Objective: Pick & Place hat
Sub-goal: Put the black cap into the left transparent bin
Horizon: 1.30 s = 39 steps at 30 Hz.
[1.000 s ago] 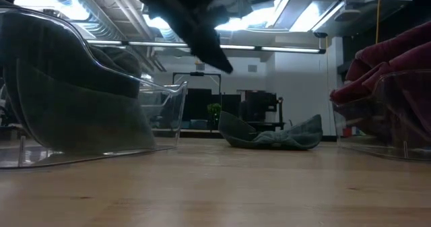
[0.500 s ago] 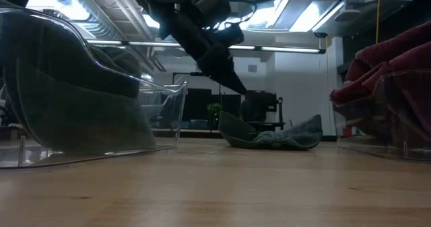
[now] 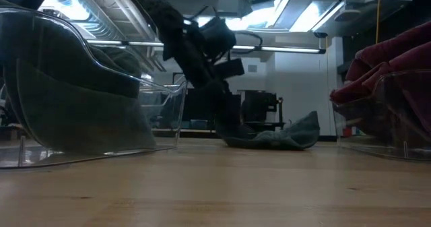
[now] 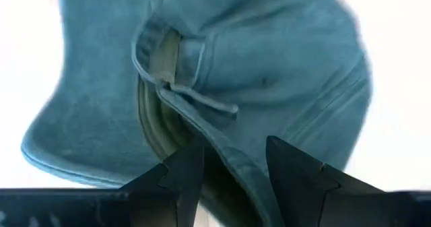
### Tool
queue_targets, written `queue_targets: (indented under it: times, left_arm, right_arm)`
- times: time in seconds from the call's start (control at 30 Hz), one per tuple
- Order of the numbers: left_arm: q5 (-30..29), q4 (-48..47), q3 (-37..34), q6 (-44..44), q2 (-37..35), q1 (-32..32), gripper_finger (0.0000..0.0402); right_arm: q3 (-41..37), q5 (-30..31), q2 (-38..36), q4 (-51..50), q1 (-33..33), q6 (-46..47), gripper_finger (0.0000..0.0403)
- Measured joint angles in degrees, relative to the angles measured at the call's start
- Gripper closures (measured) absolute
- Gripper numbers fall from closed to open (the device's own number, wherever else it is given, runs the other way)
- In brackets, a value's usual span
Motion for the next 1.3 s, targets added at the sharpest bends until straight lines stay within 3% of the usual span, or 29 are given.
queue_targets:
  times: [0.43,0.73,0.9,1.3]
  left_arm:
    - [-0.6,-0.3,-0.6,-0.1,2.6,2.8,0.0247]
    - [-0.6,-0.5,-2.9,-0.6,2.4,3.2,0.0336]
    - [-4.8,-2.8,-3.0,-5.2,2.2,4.6,0.0388]
    - [-6.5,-10.3,-3.3,-13.5,-0.6,7.8,0.0392]
  right_arm:
    - [0.0,0.0,0.0,0.0,0.0,0.0,0.0379]
    - [0.0,0.0,0.0,0.0,0.0,0.0,0.0379]
    - [0.0,0.0,0.0,0.0,0.0,0.0,0.0379]
    - [0.0,0.0,0.0,0.0,0.0,0.0,0.0379]
